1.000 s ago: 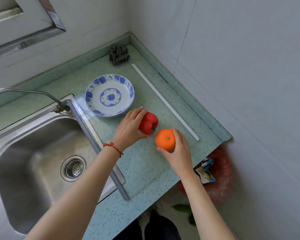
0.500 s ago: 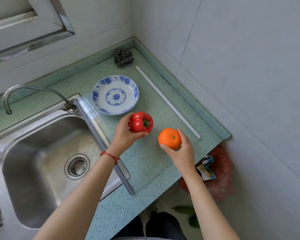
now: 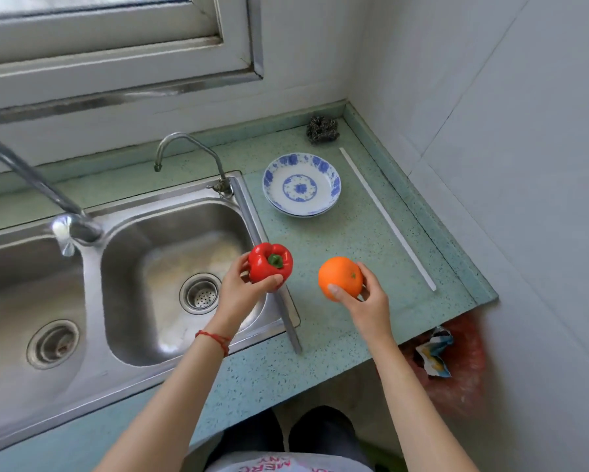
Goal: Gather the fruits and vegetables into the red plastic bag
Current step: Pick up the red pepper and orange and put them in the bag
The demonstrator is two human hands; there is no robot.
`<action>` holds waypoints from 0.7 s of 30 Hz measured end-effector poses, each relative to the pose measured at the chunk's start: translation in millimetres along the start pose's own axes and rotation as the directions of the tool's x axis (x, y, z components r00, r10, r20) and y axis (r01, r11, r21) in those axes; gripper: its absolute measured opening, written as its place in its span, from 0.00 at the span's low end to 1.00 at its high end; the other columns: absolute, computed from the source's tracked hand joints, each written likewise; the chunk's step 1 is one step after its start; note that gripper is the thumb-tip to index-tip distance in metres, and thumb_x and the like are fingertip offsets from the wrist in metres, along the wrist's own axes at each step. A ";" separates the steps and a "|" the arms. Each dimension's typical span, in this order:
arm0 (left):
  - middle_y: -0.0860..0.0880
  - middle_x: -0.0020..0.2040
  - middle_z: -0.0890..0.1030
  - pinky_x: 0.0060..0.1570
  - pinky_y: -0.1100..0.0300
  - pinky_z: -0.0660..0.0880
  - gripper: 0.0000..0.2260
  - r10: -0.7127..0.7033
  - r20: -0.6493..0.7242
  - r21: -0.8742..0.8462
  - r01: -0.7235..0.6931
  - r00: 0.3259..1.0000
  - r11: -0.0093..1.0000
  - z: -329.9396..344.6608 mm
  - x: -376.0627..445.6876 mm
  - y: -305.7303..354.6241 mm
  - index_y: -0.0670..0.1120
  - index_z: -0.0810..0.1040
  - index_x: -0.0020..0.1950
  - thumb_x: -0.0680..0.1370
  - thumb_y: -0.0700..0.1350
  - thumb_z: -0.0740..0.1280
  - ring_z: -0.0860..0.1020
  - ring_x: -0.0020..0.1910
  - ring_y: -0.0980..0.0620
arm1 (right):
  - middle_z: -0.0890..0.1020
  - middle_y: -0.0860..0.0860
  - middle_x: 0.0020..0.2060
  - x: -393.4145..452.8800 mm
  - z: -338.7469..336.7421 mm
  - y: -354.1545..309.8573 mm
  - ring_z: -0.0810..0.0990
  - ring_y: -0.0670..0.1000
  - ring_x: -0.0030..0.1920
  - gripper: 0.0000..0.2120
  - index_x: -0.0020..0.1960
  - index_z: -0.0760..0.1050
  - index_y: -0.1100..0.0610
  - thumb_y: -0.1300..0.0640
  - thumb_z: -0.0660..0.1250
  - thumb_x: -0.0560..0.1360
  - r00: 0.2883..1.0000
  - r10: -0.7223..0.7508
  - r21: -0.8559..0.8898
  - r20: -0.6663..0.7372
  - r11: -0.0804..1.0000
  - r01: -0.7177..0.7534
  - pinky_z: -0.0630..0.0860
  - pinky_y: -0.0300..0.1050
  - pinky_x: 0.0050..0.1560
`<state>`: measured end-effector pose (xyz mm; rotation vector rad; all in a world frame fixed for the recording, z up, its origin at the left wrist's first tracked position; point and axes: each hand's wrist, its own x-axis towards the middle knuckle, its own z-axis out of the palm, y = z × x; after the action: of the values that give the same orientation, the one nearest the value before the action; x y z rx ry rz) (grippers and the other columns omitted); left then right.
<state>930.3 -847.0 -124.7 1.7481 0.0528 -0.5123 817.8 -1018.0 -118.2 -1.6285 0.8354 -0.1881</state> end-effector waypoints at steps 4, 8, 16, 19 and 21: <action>0.47 0.57 0.75 0.48 0.63 0.73 0.30 -0.023 -0.107 -0.054 0.017 0.994 0.998 -21.2 -21.4 -7.6 0.46 0.70 0.64 0.65 0.41 0.76 0.75 0.55 0.49 | 0.70 0.53 0.66 -2.9 12.2 -5.6 0.73 0.50 0.57 0.34 0.69 0.64 0.50 0.54 0.74 0.67 0.993 -0.048 -0.023 0.107 0.998 0.050 0.71 0.43 0.54; 0.49 0.56 0.75 0.43 0.69 0.70 0.28 -0.049 -0.295 -0.098 0.021 0.954 0.995 -37.2 -56.4 -17.5 0.48 0.70 0.63 0.66 0.41 0.76 0.75 0.55 0.50 | 0.70 0.52 0.66 -5.9 21.5 -8.1 0.73 0.50 0.57 0.34 0.69 0.64 0.50 0.55 0.74 0.67 0.958 -0.091 -0.059 0.272 0.992 0.111 0.71 0.43 0.54; 0.48 0.58 0.73 0.51 0.60 0.71 0.30 -0.155 -0.560 -0.204 0.046 0.813 0.978 -68.9 -140.1 -42.6 0.46 0.67 0.67 0.67 0.42 0.75 0.72 0.55 0.51 | 0.69 0.54 0.67 -29.5 53.6 -14.1 0.71 0.51 0.57 0.34 0.69 0.64 0.51 0.56 0.74 0.67 0.822 -0.142 -0.120 0.551 0.962 0.247 0.71 0.46 0.55; 0.47 0.57 0.73 0.51 0.61 0.70 0.31 -0.178 -0.650 -0.234 0.029 0.739 0.972 -83.5 -174.0 -54.1 0.44 0.67 0.67 0.67 0.41 0.75 0.72 0.54 0.51 | 0.69 0.53 0.65 -48.8 74.3 -14.3 0.70 0.50 0.56 0.34 0.69 0.64 0.51 0.55 0.74 0.67 0.757 -0.156 -0.120 0.634 0.948 0.295 0.71 0.44 0.53; 0.46 0.56 0.73 0.51 0.61 0.69 0.31 -0.206 -0.703 -0.273 0.010 0.680 0.962 -93.0 -196.3 -61.4 0.42 0.67 0.67 0.67 0.39 0.75 0.72 0.53 0.51 | 0.69 0.51 0.62 -64.5 88.0 -15.0 0.71 0.50 0.55 0.34 0.69 0.64 0.51 0.56 0.74 0.67 0.704 -0.159 -0.115 0.692 0.938 0.326 0.71 0.44 0.52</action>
<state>763.4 -697.8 -95.5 1.6012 0.7693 0.1474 825.8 -908.9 -106.0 -1.8408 0.0657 0.3280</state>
